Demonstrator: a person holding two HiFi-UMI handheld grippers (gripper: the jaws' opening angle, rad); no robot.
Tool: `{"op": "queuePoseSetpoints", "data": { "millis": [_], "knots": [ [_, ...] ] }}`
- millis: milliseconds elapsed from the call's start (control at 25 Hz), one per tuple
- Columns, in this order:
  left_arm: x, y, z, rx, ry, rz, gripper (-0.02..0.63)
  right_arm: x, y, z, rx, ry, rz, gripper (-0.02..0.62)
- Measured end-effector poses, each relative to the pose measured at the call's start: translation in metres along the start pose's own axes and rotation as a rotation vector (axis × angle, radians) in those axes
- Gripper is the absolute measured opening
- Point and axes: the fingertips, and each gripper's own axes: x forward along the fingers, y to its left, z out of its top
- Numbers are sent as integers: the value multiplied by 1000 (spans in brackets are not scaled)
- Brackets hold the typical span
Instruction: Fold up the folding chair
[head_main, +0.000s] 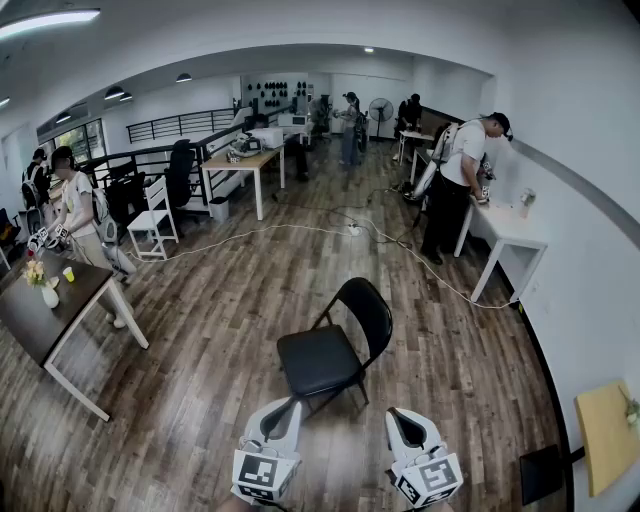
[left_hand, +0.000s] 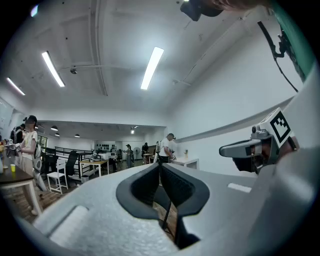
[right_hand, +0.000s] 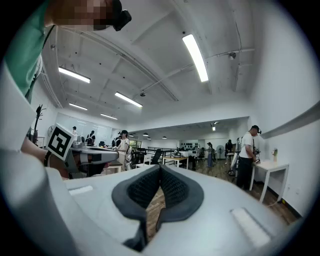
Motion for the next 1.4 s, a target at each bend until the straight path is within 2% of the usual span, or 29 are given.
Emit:
{"op": "queuePoseSetpoints", "data": {
  "millis": [320, 520, 640, 1000, 1200, 1400],
  "knots": [
    [-2, -8, 2, 11, 0, 8, 21, -6, -3, -1, -3, 2, 6, 3],
    [-4, -18, -1, 16, 9, 27, 23, -19, -3, 7, 35, -88, 59, 3],
    [-5, -28, 0, 23, 16, 40, 23, -24, -11, 5, 19, -80, 65, 3],
    [-8, -66, -2, 56, 34, 87, 21, -51, -44, -12, 61, -70, 91, 3],
    [2, -68, -6, 52, 50, 104, 21, -52, -63, -19, 79, -61, 78, 3],
    [34, -57, -14, 24, 59, 102, 21, -36, -89, -27, 80, -44, 38, 3]
  ]
}}
